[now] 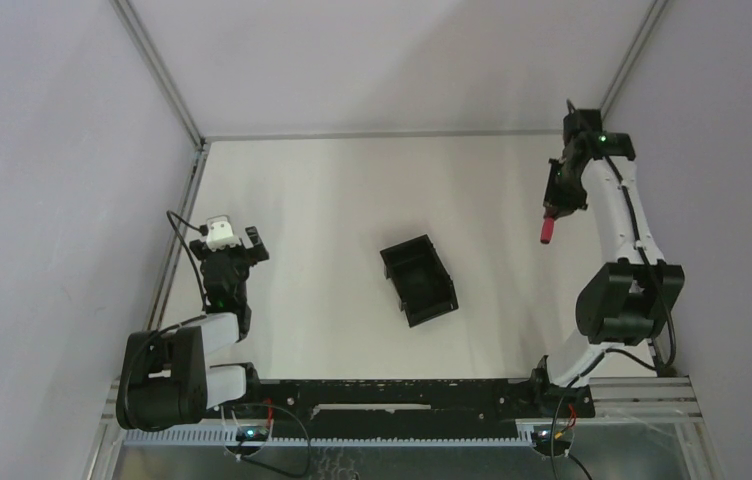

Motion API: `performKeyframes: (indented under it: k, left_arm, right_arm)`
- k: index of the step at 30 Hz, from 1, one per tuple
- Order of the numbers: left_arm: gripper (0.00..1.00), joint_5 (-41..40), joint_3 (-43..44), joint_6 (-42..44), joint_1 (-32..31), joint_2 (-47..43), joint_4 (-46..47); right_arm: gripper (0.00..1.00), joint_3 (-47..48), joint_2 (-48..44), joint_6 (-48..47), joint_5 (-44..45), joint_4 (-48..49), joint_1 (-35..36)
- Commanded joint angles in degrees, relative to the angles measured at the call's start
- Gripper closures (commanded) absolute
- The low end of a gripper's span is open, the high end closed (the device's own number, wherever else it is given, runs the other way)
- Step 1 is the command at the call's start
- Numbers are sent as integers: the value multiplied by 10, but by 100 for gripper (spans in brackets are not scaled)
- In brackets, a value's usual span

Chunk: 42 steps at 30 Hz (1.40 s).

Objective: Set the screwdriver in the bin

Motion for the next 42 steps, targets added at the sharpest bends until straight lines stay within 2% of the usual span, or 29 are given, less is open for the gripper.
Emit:
performKeyframes:
  k: [1,5,13,18,23,31,38,42]
  left_arm:
    - [0,-7,27,7,-3,0,14]
    - [0,-7,27,7,-4,0,15]
    - [0,-7,27,8,-3,0,15]
    - [0,-8,27,7,-3,0,15]
    - [0,-7,27,8,-3,0,15]
    - [0,-7,27,7,-3,0,15]
    - [0,-8,26,8,-3,0,15]
    - [0,-7,27,7,-3,0,15]
  right_arm:
    - [100,79,-29,-5,15,-123,16]
    - [100,96,-35,17,8,-123,58]
    - [100,120,-1,51,-5,-62,299]
    - [100,173,55,25,11,-68,404]
    - [100,107,52,-60,11,-10,456]
    - [100,-105,14,-178,-40,170,492]
    - [99,-130,79,-171,-58,248,494]
    - [68,-130,98,-162,-55,240,494]
